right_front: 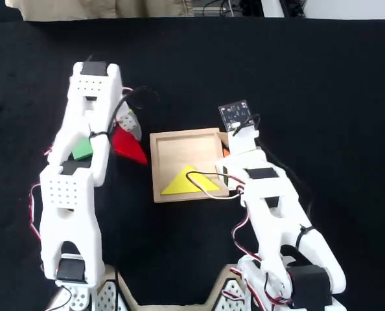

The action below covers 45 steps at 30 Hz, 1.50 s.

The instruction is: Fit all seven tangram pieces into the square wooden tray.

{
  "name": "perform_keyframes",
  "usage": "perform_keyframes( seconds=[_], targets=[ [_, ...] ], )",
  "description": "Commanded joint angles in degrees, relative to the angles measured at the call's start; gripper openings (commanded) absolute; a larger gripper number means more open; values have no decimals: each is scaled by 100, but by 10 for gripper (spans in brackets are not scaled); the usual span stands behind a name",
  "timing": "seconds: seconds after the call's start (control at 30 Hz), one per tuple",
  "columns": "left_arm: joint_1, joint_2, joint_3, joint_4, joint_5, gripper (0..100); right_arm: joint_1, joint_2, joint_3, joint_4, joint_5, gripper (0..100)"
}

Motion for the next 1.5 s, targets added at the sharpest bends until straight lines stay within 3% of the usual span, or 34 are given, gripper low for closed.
perform_keyframes(
  seconds=[0.0,0.33,0.53,0.7,0.87,1.1,1.33,1.47],
  targets=[
    [251,-123,-321,97,-888,166,202,-259,-75,-114,35,11],
    [725,-132,-382,105,-2119,166,1037,-259,-303,-132,-396,11],
    [875,-738,-189,105,-2796,166,1090,-259,-312,-132,-440,11],
    [1253,-1160,84,97,-3763,166,1187,-259,-312,-132,-431,11],
    [1385,-897,119,88,-5213,166,1371,-259,-374,-132,-457,11],
    [1367,-492,84,97,-5952,166,1538,-259,-382,-264,-457,11],
    [1481,-492,119,105,-9169,166,2031,-259,-382,-589,-466,11],
    [1833,-492,127,105,-10593,166,2207,-224,-374,-809,-730,11]
  ],
)
